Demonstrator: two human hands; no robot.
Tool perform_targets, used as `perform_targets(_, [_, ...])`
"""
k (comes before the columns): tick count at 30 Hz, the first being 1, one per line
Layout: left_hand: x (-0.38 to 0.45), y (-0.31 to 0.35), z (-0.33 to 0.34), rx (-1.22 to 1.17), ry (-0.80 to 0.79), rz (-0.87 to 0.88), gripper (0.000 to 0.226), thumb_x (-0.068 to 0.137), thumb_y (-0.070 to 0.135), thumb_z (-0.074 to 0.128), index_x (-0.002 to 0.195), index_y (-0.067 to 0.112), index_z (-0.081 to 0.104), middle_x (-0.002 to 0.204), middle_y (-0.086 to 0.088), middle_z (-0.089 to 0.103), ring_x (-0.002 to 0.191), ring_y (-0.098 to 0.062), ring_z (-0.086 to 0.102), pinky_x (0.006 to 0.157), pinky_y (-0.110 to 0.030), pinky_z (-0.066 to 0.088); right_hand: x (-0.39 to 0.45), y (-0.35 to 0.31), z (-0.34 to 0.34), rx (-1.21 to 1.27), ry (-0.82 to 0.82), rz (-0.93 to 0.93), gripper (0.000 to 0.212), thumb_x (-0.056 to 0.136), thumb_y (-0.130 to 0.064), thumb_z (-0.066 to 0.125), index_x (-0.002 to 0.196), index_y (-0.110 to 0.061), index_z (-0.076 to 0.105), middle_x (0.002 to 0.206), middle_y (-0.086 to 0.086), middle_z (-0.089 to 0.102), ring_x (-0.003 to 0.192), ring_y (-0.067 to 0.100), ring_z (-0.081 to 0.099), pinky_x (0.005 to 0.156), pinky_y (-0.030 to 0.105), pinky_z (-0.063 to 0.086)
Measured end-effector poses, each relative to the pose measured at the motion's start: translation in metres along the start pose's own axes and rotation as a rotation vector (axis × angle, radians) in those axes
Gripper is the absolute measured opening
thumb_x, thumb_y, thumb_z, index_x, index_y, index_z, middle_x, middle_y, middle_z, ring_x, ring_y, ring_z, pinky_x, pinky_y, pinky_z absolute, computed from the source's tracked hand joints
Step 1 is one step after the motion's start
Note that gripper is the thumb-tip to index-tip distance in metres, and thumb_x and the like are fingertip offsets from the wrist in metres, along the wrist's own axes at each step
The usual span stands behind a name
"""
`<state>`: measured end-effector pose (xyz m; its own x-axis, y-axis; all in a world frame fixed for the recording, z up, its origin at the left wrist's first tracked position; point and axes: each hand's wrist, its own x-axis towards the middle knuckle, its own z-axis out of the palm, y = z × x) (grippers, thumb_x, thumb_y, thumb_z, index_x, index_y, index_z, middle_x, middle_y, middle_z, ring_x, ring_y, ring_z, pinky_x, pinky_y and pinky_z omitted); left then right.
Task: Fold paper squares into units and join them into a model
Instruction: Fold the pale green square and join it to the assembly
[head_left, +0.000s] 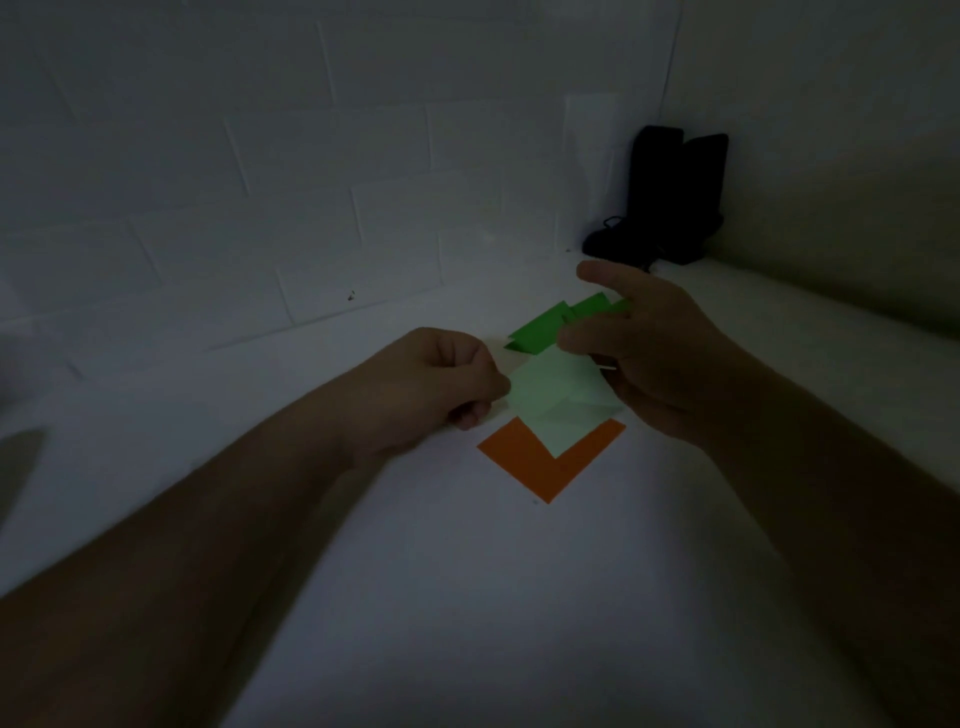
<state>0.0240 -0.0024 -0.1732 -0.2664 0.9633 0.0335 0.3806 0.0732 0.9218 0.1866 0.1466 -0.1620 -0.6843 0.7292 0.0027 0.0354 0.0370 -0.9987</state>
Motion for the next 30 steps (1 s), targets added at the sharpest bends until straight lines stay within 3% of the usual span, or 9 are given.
perform_targets(5, [0.004, -0.003, 0.004, -0.255, -0.039, 0.088, 0.015, 0.087, 0.011, 0.07, 0.089, 0.013, 0.055, 0.092, -0.018, 0.061, 0.083, -0.025, 0.057, 0.075, -0.03, 0.053, -0.004, -0.002, 0.001, -0.029, -0.055, 0.002, 0.074, 0.085, 0.008, 0.068, 0.146, -0.027, 0.046, 0.106, 0.018, 0.065, 0.095, 0.037, 0.072, 0.084, 0.05, 0.062])
perform_targets(8, [0.001, -0.004, 0.009, -0.136, -0.023, 0.137, 0.02, 0.095, -0.006, 0.063, 0.097, 0.012, 0.071, 0.089, -0.001, 0.073, 0.084, -0.016, 0.066, 0.076, -0.028, 0.056, -0.003, 0.0, 0.0, 0.003, -0.098, -0.009, 0.072, 0.085, 0.006, 0.069, 0.146, -0.027, 0.048, 0.105, 0.03, 0.068, 0.095, 0.038, 0.071, 0.088, 0.058, 0.058])
perform_targets(10, [0.001, -0.004, 0.01, -0.064, 0.053, 0.125, 0.026, 0.094, -0.007, 0.063, 0.093, 0.014, 0.077, 0.086, 0.005, 0.077, 0.08, -0.011, 0.069, 0.076, -0.025, 0.057, -0.003, 0.001, 0.001, 0.033, -0.125, -0.037, 0.06, 0.088, 0.002, 0.068, 0.139, -0.027, 0.054, 0.102, 0.018, 0.075, 0.095, 0.031, 0.074, 0.086, 0.051, 0.061])
perform_targets(14, [0.005, -0.006, 0.008, -0.089, 0.233, 0.102, 0.021, 0.093, 0.001, 0.069, 0.102, 0.016, 0.08, 0.094, -0.004, 0.078, 0.086, -0.02, 0.07, 0.086, -0.038, 0.059, -0.006, 0.001, 0.002, 0.132, -0.151, -0.089, 0.03, 0.092, 0.005, 0.063, 0.11, -0.018, 0.072, 0.098, 0.008, 0.075, 0.096, 0.023, 0.075, 0.077, 0.036, 0.062])
perform_targets(18, [0.006, -0.005, 0.006, -0.161, 0.328, 0.104, 0.022, 0.089, 0.002, 0.075, 0.103, 0.017, 0.08, 0.082, -0.014, 0.066, 0.077, -0.025, 0.061, 0.079, -0.04, 0.054, -0.005, 0.007, 0.005, 0.128, -0.171, -0.096, 0.025, 0.09, 0.012, 0.063, 0.097, -0.009, 0.074, 0.077, -0.001, 0.075, 0.081, 0.016, 0.074, 0.075, 0.029, 0.059])
perform_targets(21, [0.005, -0.004, 0.006, -0.217, 0.302, 0.1, 0.027, 0.087, -0.001, 0.075, 0.106, 0.016, 0.08, 0.1, -0.026, 0.072, 0.091, -0.038, 0.068, 0.099, -0.054, 0.054, -0.004, 0.009, 0.006, 0.064, -0.172, -0.117, 0.025, 0.089, 0.012, 0.064, 0.098, -0.008, 0.074, 0.059, -0.001, 0.064, 0.065, 0.016, 0.063, 0.073, 0.033, 0.056])
perform_targets(25, [0.002, -0.004, 0.005, -0.249, 0.239, 0.114, 0.034, 0.087, -0.008, 0.072, 0.116, 0.01, 0.074, 0.114, -0.023, 0.074, 0.11, -0.049, 0.066, 0.099, -0.065, 0.052, -0.004, 0.01, 0.006, 0.043, -0.143, -0.155, 0.031, 0.085, 0.015, 0.066, 0.093, -0.013, 0.077, 0.072, 0.008, 0.071, 0.075, 0.027, 0.061, 0.08, 0.043, 0.052])
perform_targets(27, [0.001, -0.003, 0.006, -0.247, 0.219, 0.129, 0.037, 0.087, -0.01, 0.071, 0.118, 0.01, 0.074, 0.114, -0.02, 0.075, 0.11, -0.046, 0.068, 0.1, -0.063, 0.052, -0.004, 0.01, 0.008, 0.035, -0.129, -0.182, 0.038, 0.083, 0.017, 0.066, 0.087, -0.019, 0.079, 0.087, 0.017, 0.072, 0.081, 0.033, 0.063, 0.08, 0.046, 0.053])
perform_targets(30, [0.0, -0.003, 0.007, -0.228, 0.205, 0.149, 0.042, 0.086, -0.013, 0.069, 0.119, 0.012, 0.073, 0.113, -0.019, 0.075, 0.107, -0.038, 0.071, 0.1, -0.054, 0.055, -0.005, 0.01, 0.01, 0.045, -0.107, -0.231, 0.045, 0.082, 0.019, 0.067, 0.08, -0.025, 0.079, 0.093, 0.011, 0.073, 0.087, 0.032, 0.066, 0.081, 0.048, 0.056])
